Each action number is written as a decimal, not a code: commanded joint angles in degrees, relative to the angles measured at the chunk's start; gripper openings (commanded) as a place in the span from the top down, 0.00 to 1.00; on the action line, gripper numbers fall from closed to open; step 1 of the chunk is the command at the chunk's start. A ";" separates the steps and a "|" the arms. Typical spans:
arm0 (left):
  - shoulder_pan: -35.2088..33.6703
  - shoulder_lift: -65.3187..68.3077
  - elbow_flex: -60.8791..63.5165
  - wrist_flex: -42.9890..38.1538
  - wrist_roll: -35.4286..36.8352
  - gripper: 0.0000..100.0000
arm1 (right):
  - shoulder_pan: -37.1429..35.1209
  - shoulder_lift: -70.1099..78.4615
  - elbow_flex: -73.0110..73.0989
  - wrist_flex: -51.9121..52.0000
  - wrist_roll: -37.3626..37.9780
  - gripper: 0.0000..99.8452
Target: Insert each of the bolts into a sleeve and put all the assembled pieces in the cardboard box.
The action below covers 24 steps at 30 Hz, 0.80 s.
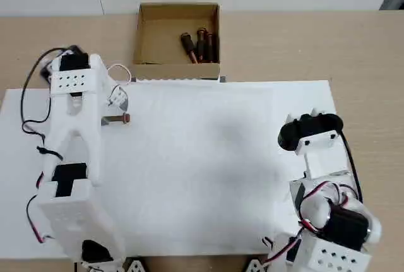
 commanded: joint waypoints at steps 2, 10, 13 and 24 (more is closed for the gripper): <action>-0.70 -0.44 -4.44 3.87 -19.78 0.82 | 0.13 -0.13 -0.35 -1.54 -0.26 0.99; -4.84 -0.44 -5.41 4.04 -53.10 0.82 | 0.13 -0.40 0.97 -1.54 -0.18 0.99; -5.54 -0.44 -5.05 4.40 -62.68 0.82 | 0.04 -0.57 0.97 -1.98 0.09 0.99; -3.52 4.48 -5.41 4.22 -93.36 0.84 | 0.04 -0.57 0.97 -2.42 5.45 0.99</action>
